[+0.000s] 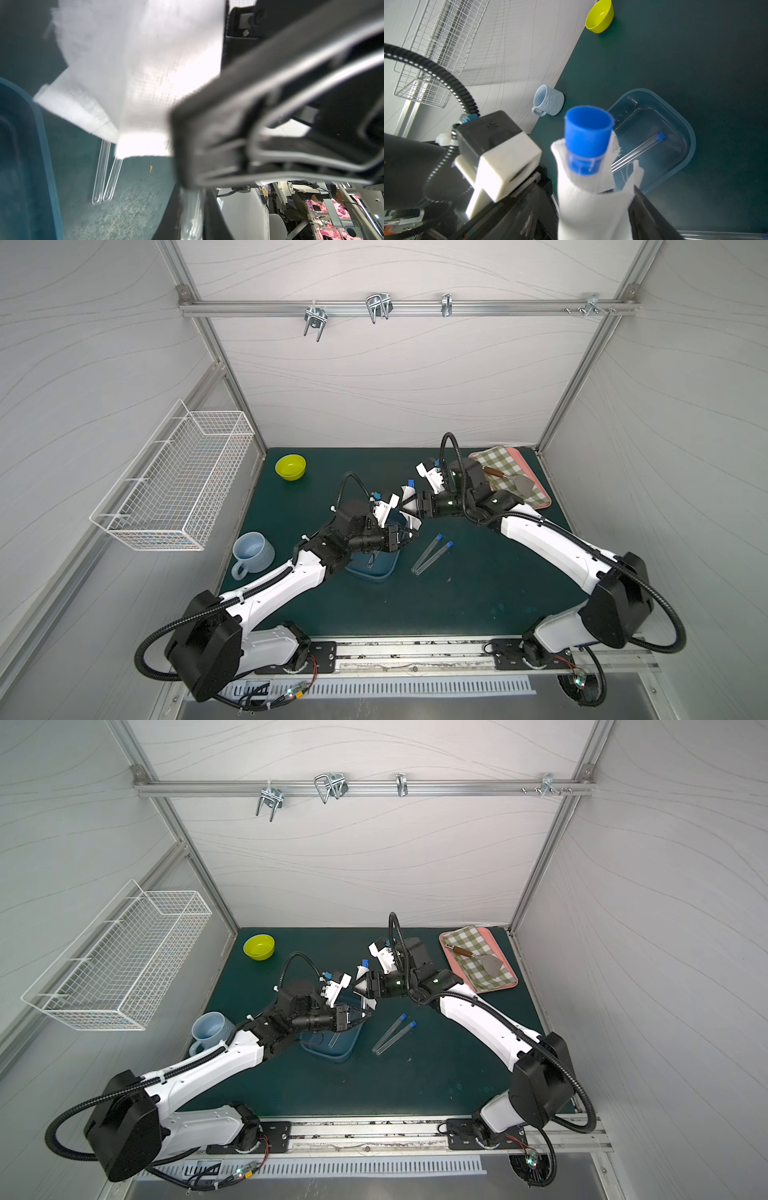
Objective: Wipe the exteriors of test tubes
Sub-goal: Wipe the dirt from the test tube.
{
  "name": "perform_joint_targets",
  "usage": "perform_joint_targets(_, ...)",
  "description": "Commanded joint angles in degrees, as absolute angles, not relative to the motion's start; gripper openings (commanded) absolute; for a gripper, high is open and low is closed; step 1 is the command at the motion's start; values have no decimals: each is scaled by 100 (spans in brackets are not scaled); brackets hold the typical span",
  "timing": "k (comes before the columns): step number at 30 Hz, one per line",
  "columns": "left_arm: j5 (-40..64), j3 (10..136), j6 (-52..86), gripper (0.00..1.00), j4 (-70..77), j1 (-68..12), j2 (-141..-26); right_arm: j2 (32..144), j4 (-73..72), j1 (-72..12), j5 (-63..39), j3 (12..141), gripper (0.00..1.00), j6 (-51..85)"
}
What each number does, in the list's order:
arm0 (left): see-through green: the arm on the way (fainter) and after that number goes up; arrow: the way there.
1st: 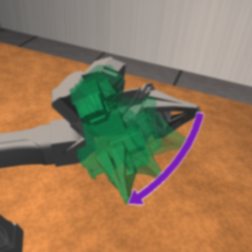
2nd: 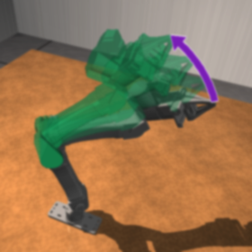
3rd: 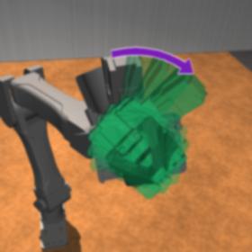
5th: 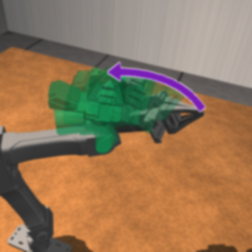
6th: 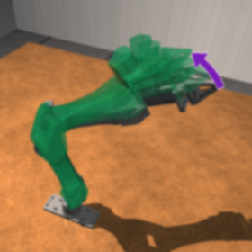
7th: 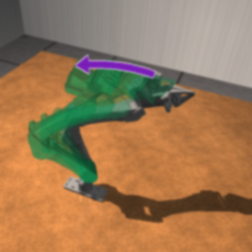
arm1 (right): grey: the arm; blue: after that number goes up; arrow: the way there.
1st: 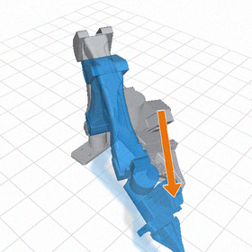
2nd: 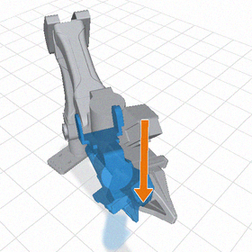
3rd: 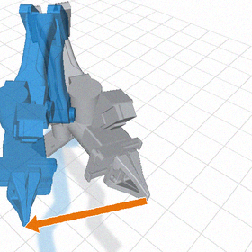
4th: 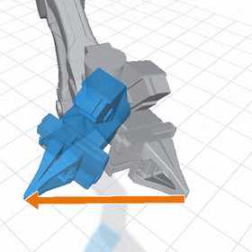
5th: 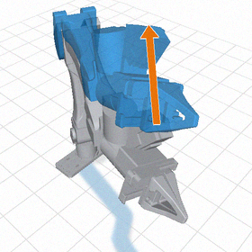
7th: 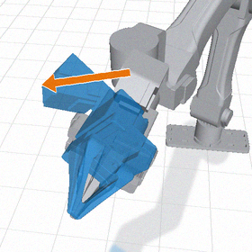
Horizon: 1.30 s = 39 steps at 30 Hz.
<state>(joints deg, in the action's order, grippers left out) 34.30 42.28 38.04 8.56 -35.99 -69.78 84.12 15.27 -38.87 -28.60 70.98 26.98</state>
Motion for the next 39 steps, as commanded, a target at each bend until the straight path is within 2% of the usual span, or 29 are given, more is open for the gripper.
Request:
perform_joint_targets(1,3489,4245,3883,6,1202,-3577,-6913,8200,1810,-3848,-2843,7268,71,2605)
perform_joint_targets(13,3489,4280,3881,6,1169,-3569,-6978,8009,2359,-3637,-2832,7573,75,2781)
perform_joint_targets(18,3469,4302,3839,6,1099,-3574,-6966,7739,2508,-3531,-2596,7449,74,3477)
perform_joint_targets(21,3463,4315,3841,6,1099,-3573,-6992,7560,2079,-3552,-2597,7047,72,4120)
perform_joint_targets(26,3516,4350,3832,6,1091,-3569,-7040,7506,1110,-3755,-2368,6484,68,4719)
perform_joint_targets(32,3522,4318,3831,6,1101,-3571,-7005,7862,535,-4001,-2169,6454,62,4907)
perform_joint_targets(35,3514,4280,3847,6,1130,-3573,-6966,8018,196,-4017,-2081,6416,56,5030)
perform_joint_targets(39,3490,4254,3836,6,1116,-3570,-6919,8244,87,-4022,-2037,6548,43,4956)
